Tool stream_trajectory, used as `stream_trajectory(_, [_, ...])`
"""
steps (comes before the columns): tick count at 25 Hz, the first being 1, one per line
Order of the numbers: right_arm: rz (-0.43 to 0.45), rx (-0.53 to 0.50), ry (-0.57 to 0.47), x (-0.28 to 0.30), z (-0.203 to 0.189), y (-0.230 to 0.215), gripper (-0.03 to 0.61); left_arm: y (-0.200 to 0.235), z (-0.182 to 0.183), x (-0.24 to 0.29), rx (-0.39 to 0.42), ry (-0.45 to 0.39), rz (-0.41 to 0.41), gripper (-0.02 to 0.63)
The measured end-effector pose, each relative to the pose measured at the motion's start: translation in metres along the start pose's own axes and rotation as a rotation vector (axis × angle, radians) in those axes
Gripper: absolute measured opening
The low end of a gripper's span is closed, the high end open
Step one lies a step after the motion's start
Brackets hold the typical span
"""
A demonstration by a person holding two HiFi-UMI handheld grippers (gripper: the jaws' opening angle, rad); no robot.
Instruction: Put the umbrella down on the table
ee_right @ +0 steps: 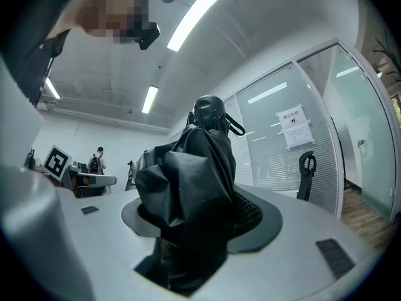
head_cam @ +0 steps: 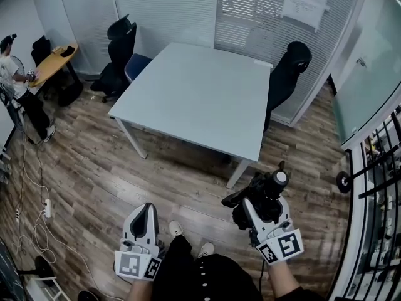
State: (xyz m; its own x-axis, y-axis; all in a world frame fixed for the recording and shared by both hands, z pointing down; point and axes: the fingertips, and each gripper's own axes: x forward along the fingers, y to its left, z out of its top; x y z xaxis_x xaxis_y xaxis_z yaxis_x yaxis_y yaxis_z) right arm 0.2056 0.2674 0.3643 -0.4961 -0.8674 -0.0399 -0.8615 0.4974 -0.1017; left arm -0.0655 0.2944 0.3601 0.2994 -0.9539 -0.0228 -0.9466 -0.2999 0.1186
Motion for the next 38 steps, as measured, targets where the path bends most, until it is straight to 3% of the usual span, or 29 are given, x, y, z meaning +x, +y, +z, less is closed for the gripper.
stream_trajectory(20, [-0.037, -0.039, -0.002, 0.117, 0.007, -0.024, 0.270, 0.083, 0.018, 0.099, 0.007, -0.032, -0.010, 0.015])
stream_trajectory(38, [-0.072, -0.073, -0.021, 0.204, 0.015, 0.007, 0.270, 0.169, 0.032, 0.141, -0.014, -0.073, -0.056, 0.015])
